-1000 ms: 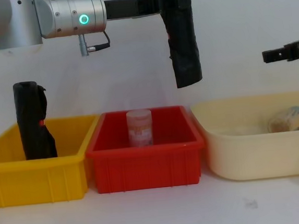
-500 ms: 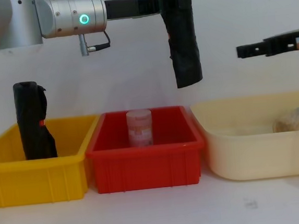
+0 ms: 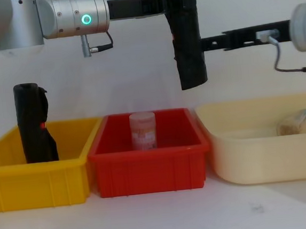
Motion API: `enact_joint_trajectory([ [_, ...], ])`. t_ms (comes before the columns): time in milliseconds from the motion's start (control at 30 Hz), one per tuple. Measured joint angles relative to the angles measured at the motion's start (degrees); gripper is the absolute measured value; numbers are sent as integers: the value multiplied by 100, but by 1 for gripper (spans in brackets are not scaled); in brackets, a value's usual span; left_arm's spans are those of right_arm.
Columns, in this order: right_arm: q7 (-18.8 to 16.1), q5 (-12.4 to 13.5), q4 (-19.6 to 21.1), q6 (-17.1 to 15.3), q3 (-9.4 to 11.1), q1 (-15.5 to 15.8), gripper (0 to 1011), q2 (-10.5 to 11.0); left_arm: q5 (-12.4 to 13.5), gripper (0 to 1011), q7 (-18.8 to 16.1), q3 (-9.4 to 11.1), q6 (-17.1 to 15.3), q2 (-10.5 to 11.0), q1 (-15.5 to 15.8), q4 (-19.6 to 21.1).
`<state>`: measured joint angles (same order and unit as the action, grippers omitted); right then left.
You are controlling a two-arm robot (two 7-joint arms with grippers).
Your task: Pick up the garbage bag with the one hand and transfer it to the other hand.
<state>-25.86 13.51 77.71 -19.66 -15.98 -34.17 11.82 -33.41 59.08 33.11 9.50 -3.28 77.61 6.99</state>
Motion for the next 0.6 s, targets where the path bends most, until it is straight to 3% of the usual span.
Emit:
enact_joint_trajectory([
  [367, -74, 58, -331, 145, -221, -265, 1001, -253, 0, 377, 0, 0, 0, 0, 0, -3],
  [600, 191, -51, -542, 253, -321, -401, 1001, -402, 1, 377, 0, -1, 0, 0, 0, -3],
])
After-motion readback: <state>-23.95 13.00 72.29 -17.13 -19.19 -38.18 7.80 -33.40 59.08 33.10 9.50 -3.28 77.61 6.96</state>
